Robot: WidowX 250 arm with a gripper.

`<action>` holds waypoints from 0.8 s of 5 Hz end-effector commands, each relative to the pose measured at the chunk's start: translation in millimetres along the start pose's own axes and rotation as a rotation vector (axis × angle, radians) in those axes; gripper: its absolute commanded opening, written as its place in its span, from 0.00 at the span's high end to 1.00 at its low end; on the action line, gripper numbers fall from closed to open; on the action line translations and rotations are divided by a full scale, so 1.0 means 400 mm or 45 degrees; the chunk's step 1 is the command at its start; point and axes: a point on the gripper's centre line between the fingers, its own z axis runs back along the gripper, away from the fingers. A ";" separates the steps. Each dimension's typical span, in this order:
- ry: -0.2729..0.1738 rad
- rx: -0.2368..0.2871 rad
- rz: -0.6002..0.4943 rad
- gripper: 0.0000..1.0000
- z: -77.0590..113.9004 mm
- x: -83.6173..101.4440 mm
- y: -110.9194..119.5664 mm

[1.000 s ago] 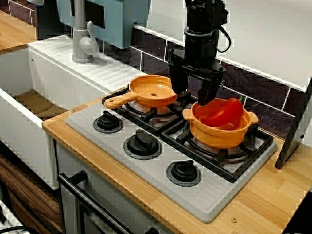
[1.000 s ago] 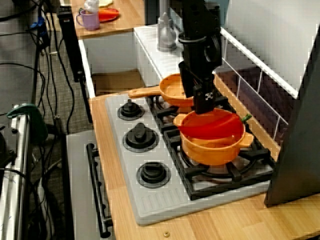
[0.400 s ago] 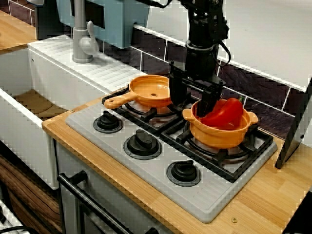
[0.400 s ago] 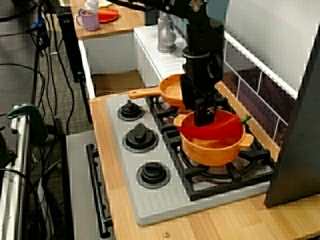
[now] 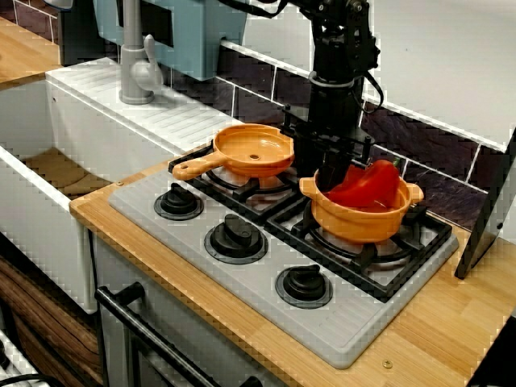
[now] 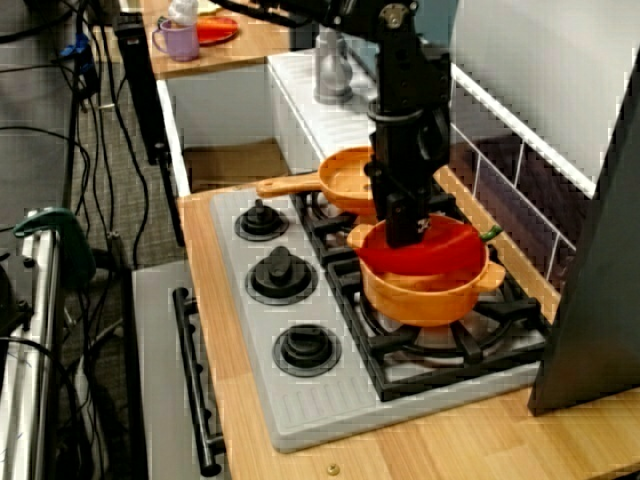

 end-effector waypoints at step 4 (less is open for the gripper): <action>-0.090 -0.152 0.091 1.00 0.218 -0.002 0.129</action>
